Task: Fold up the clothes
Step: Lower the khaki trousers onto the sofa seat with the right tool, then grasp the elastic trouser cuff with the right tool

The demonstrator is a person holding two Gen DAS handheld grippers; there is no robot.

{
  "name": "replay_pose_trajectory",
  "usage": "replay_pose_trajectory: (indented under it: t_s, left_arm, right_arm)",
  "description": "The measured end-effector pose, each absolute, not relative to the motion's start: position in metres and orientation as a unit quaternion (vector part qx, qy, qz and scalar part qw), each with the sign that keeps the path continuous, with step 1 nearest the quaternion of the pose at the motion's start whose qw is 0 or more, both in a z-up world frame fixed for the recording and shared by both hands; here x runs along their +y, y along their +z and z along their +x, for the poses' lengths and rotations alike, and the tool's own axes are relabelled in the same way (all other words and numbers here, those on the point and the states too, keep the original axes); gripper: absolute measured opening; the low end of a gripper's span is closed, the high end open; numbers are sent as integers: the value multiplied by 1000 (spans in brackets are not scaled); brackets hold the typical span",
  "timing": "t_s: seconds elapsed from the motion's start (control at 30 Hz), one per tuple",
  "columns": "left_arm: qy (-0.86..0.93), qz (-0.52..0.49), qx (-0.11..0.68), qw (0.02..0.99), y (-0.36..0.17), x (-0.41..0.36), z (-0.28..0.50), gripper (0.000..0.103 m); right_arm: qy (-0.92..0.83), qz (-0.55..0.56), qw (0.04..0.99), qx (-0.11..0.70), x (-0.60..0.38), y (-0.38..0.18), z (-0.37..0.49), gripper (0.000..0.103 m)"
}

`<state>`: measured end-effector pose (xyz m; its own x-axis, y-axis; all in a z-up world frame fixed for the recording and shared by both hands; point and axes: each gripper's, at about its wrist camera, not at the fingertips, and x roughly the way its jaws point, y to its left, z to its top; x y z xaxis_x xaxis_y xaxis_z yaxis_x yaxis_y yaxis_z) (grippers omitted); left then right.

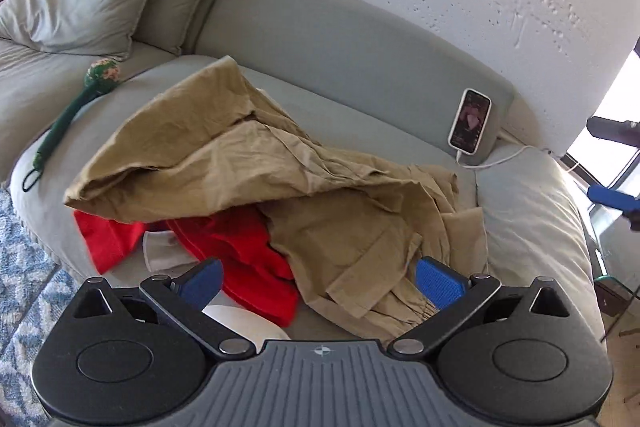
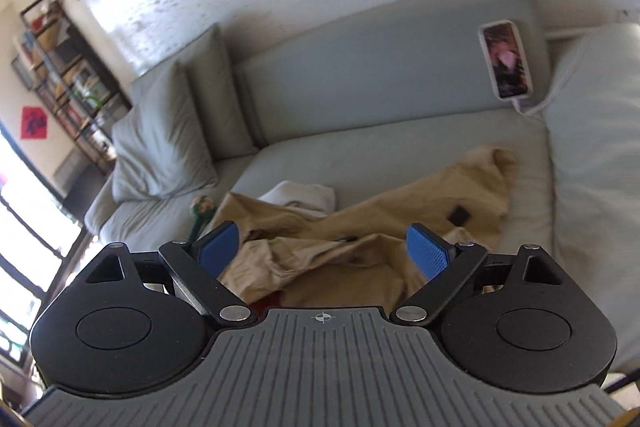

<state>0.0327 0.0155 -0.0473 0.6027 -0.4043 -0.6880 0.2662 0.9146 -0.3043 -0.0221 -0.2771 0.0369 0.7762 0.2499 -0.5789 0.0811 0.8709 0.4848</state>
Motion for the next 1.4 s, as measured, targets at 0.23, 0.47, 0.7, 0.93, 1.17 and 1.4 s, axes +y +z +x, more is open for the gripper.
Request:
replay_pose_trajectory:
  t_s: [0.23,0.47,0.7,0.93,1.17,1.4]
  left_arm:
    - [-190,-112,427,877,-65,-25,40,102]
    - [-167,-115,467,861,-80,-28,42,102]
    - [-166,-114,462,863,-78,-30,41,102]
    - [-121,-75,438,887,-66,-39,42,102]
    - [-156,-119,440,876,-61,-33,45,102]
    - [-181,-115,448,868,-62,-34,39,86]
  right_arm:
    - [27,326,862,388,-335,-73,-14,66]
    - [51,315,832,454,-321,-149,4,61]
    - [48,335,825,453,-323,-167,4,61]
    - [48,388,814,430,-335,-175,-4,60]
    - [33,415,812,409,-340,-188,-1,55]
    - [43,286,865,410,-309,-187,7,15]
